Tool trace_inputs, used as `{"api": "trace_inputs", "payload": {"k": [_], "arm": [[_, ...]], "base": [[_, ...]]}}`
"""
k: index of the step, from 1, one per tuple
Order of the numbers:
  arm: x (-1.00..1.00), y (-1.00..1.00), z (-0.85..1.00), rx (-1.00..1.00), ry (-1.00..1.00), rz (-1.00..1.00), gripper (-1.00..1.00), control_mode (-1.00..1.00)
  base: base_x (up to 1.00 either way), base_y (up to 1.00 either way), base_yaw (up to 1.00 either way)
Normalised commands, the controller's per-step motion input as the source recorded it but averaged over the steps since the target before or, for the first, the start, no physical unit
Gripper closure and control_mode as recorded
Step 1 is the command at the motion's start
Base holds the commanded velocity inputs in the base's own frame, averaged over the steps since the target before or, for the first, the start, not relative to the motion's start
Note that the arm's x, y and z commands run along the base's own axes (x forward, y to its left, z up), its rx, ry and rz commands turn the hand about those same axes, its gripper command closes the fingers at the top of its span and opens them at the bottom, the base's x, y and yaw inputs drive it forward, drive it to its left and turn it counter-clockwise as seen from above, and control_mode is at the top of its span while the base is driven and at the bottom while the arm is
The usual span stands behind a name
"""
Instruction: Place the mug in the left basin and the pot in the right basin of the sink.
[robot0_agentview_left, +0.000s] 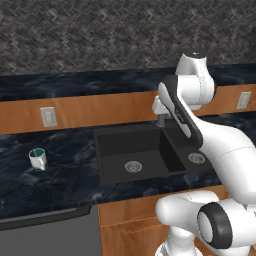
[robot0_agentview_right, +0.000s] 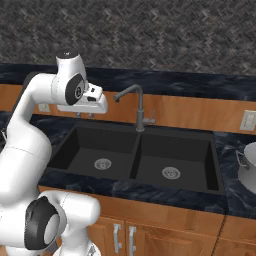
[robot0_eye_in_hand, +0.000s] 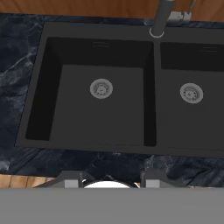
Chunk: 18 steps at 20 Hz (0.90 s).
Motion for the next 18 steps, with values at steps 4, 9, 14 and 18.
{"api": "trace_inputs", "payload": {"k": [4,9,14,18], "arm": [[-0.02,0.08,0.00,0.00,0.00,-0.01,-1.00,-1.00],[-0.11,0.23,-0.05,0.00,0.00,-0.04,-1.00,-1.00],[-0.09,0.34,-0.13,0.00,0.00,-0.06,-1.00,-1.00],[-0.04,0.37,-0.17,0.01,0.00,-0.06,-1.00,-1.00]], "base": [[0.00,0.00,0.00],[0.00,0.00,0.00],[0.00,0.00,0.00],[0.00,0.00,0.00]]}}
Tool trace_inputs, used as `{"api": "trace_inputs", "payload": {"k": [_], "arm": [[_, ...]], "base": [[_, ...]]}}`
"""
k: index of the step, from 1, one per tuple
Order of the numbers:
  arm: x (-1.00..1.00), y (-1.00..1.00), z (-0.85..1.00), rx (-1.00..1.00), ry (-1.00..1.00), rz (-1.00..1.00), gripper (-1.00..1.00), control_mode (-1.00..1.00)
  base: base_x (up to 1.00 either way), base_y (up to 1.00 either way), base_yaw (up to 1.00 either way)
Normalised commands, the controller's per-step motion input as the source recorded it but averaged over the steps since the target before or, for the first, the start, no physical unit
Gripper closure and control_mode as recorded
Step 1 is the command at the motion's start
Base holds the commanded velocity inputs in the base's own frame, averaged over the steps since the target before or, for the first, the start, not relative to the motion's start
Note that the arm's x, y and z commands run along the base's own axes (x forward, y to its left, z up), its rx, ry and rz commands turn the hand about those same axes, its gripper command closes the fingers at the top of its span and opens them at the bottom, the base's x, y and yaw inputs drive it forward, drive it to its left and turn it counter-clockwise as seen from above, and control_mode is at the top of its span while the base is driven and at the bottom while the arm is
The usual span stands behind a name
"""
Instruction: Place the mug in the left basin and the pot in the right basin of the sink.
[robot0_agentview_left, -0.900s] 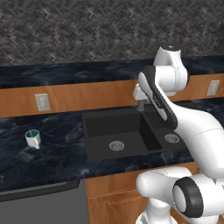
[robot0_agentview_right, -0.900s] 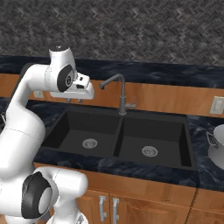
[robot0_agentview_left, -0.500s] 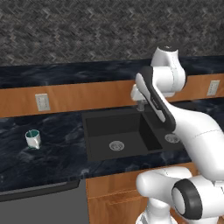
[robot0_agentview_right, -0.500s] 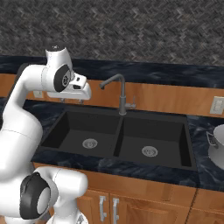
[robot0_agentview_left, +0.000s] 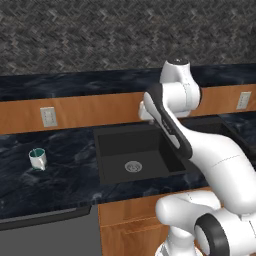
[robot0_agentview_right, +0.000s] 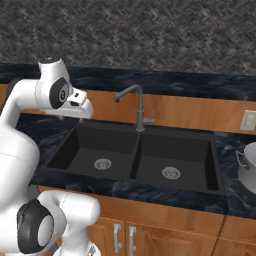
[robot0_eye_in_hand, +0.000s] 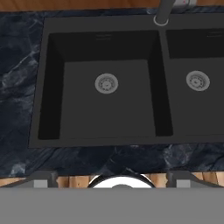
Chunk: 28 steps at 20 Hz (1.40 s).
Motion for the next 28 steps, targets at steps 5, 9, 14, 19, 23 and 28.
{"api": "trace_inputs", "payload": {"k": [5,9,14,19,23,28], "arm": [[0.00,0.36,-0.12,0.00,0.00,-0.02,-1.00,-1.00],[0.00,0.38,-0.13,0.02,0.00,0.00,-1.00,-1.00],[0.00,0.42,-0.22,0.02,0.00,0.00,-1.00,-1.00],[0.00,0.49,-0.27,0.00,0.00,0.02,-1.00,-1.00],[0.00,0.46,-0.26,0.00,0.00,0.03,-1.00,-1.00],[0.00,0.48,-0.22,0.00,0.00,0.00,-1.00,-1.00]], "base": [[0.00,0.00,0.00],[0.00,0.00,0.00],[0.00,0.00,0.00],[0.00,0.00,0.00],[0.00,0.00,0.00],[0.00,0.00,0.00]]}}
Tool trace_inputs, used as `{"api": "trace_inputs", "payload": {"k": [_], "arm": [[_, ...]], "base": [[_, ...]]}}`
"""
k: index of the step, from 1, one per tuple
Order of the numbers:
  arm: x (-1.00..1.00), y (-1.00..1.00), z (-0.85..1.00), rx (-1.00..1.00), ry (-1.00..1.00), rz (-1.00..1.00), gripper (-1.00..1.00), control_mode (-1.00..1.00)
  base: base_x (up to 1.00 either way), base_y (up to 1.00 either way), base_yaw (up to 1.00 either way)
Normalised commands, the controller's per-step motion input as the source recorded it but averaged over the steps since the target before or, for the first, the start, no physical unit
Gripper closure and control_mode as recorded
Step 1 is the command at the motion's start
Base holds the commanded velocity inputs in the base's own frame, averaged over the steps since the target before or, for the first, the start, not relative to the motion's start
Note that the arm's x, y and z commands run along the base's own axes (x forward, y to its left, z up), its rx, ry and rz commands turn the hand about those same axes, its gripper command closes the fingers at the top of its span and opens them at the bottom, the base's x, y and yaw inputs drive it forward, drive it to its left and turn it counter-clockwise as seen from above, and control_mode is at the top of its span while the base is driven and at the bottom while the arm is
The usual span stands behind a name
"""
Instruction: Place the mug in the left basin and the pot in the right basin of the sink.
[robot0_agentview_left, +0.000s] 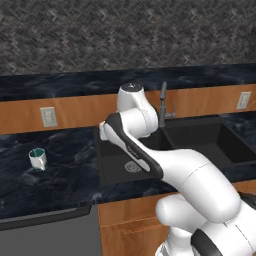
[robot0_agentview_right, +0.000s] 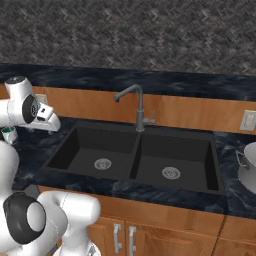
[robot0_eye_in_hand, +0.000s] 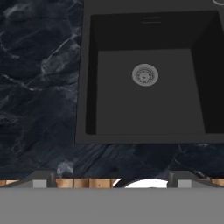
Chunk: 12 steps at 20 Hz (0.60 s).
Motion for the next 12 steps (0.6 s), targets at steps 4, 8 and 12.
{"api": "trace_inputs", "payload": {"k": [4,8,12], "arm": [[0.00,0.48,-0.24,0.02,0.00,0.00,-1.00,-1.00],[0.00,0.50,-0.18,0.01,0.00,0.00,-1.00,-1.00],[0.00,0.49,-0.13,0.00,0.00,0.00,-1.00,-1.00]], "base": [[0.00,0.00,0.00],[0.00,0.00,0.00],[0.00,0.00,0.00]]}}
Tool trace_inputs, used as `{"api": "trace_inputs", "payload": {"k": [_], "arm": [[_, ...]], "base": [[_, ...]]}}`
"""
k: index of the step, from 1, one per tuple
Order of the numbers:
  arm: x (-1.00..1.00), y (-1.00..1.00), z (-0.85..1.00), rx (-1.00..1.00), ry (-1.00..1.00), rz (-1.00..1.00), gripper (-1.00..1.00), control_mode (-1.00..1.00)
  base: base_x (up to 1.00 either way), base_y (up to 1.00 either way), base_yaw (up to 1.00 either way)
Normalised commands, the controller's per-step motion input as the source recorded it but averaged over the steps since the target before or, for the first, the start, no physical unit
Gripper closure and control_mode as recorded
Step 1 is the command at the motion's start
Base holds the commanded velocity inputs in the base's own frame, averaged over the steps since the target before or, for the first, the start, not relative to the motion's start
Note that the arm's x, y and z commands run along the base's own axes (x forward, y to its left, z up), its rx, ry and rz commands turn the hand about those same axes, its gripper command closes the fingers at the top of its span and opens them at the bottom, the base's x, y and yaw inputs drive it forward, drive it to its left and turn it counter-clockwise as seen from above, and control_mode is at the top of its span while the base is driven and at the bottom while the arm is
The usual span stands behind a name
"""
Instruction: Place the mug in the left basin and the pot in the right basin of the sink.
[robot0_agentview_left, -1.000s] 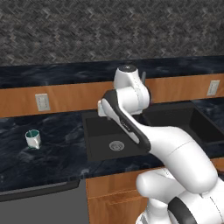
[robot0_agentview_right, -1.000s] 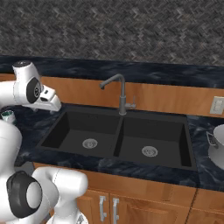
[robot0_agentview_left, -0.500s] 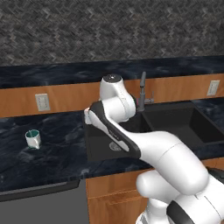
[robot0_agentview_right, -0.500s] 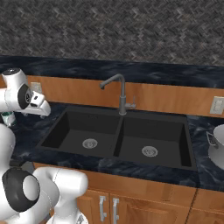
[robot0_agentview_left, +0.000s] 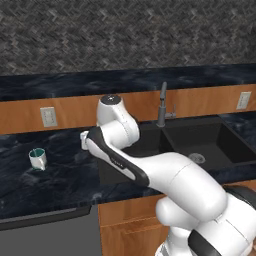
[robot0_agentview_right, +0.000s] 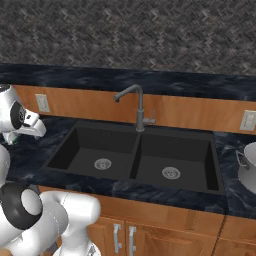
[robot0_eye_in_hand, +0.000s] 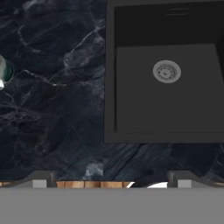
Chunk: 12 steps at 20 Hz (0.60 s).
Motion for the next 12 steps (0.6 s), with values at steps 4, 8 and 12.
{"api": "trace_inputs", "payload": {"k": [4,8,12], "arm": [[0.00,0.49,-0.14,0.00,0.00,0.01,-1.00,-1.00],[0.00,0.46,-0.16,0.01,0.00,0.04,-1.00,-1.00],[0.01,0.41,-0.16,0.02,0.00,0.11,-1.00,-1.00]], "base": [[0.00,0.00,0.00],[0.00,0.00,0.00],[0.00,0.00,0.00]]}}
